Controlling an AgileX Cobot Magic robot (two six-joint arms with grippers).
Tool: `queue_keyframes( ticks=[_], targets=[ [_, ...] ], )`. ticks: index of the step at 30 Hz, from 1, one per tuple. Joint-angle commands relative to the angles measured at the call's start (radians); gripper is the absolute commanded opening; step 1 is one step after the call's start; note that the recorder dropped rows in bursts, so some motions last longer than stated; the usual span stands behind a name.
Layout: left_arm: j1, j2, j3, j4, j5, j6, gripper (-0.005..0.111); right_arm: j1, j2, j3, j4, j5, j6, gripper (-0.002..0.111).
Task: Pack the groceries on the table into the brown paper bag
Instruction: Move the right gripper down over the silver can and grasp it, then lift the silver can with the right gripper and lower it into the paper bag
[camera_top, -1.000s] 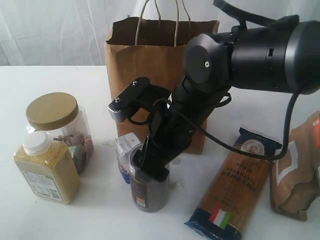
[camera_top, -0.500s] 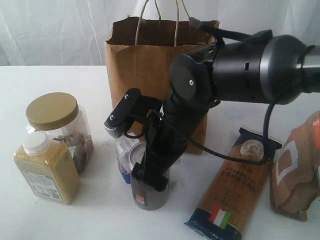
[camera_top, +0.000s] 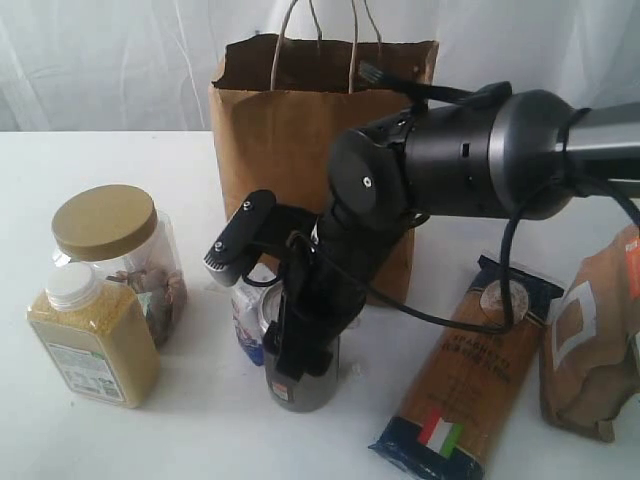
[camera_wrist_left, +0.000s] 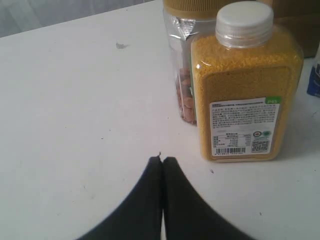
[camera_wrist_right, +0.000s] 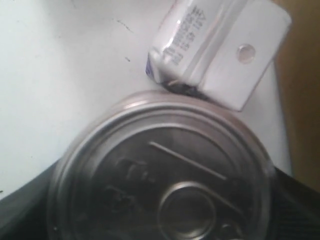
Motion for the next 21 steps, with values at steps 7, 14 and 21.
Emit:
queue_keyframes(
  ticks=[7, 14, 21],
  targets=[
    [-0.007, -0.005, 0.003, 0.0, -0.003, 0.0, 0.0, 0.001, -0.049, -0.004, 0.094, 0.013, -0.004, 0.0],
    [-0.007, -0.005, 0.003, 0.0, -0.003, 0.0, 0.0, 0.001, -0.214, -0.004, 0.109, 0.115, 0.039, 0.0],
    [-0.007, -0.005, 0.003, 0.0, -0.003, 0.0, 0.0, 0.001, -0.455, -0.024, -0.062, 0.151, 0.286, 0.0]
  ],
)
